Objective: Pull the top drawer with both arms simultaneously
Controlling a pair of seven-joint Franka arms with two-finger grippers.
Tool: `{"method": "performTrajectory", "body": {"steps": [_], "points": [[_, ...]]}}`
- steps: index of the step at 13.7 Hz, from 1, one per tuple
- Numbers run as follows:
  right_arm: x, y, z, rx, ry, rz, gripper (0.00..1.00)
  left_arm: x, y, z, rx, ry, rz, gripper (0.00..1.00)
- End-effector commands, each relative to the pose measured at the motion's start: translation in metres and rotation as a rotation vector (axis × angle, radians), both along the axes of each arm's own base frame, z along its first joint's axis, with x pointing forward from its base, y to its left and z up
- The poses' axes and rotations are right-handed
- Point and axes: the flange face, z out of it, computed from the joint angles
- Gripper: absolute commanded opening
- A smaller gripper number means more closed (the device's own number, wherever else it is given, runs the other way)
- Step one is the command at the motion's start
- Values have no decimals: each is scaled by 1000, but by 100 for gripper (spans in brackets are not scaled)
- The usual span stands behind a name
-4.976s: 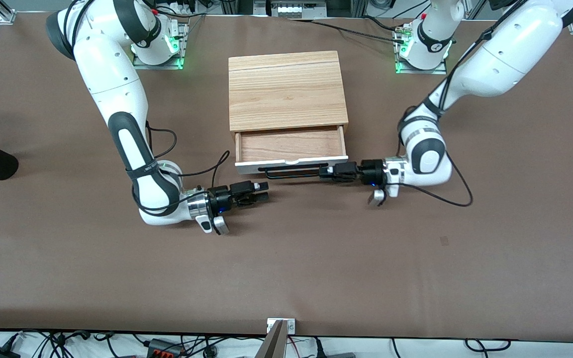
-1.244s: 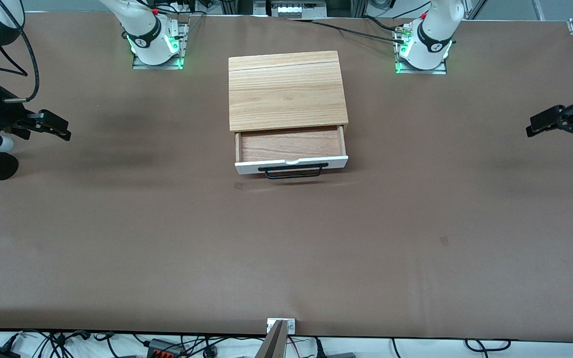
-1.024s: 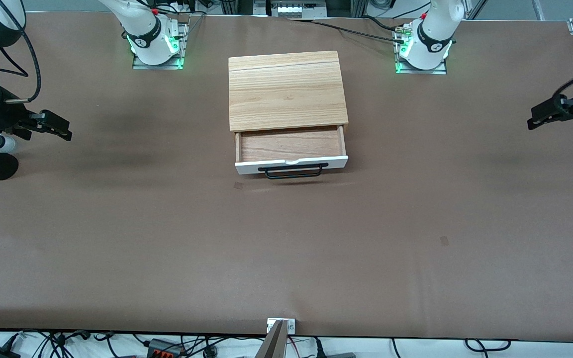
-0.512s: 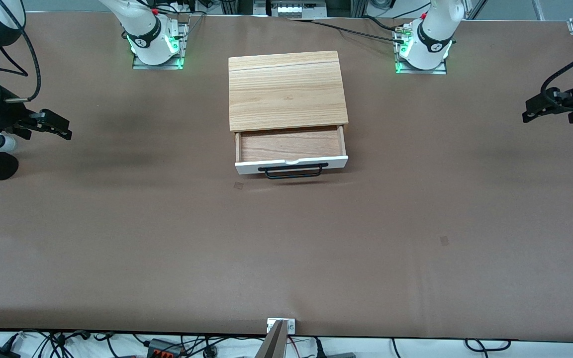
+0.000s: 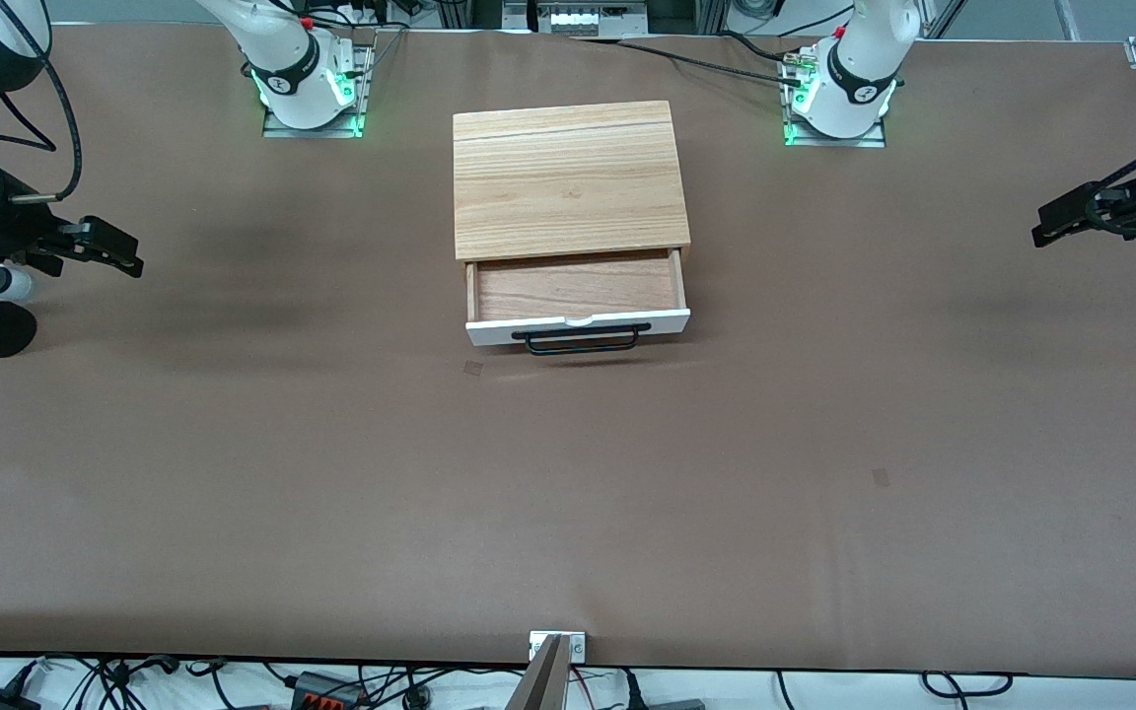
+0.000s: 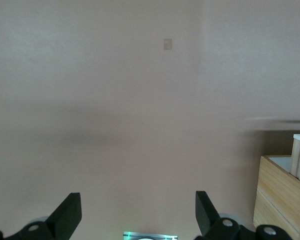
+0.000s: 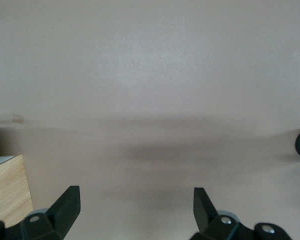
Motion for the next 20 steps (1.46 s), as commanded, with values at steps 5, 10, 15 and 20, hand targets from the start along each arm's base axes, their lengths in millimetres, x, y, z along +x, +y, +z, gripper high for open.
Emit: {"method": "performTrajectory", "body": {"steps": [5, 10, 15, 20], "points": [[-6, 1, 3, -3, 3, 18, 100, -2, -5, 2, -14, -14, 5, 100], [-7, 2, 3, -3, 1, 20, 100, 1, -5, 4, -12, -37, 2, 100], [-19, 0, 3, 1, 29, 11, 100, 1, -2, 2, -22, -32, 19, 100], [-31, -3, 8, 0, 29, 8, 100, 3, -6, -1, -21, -25, 8, 100]]}}
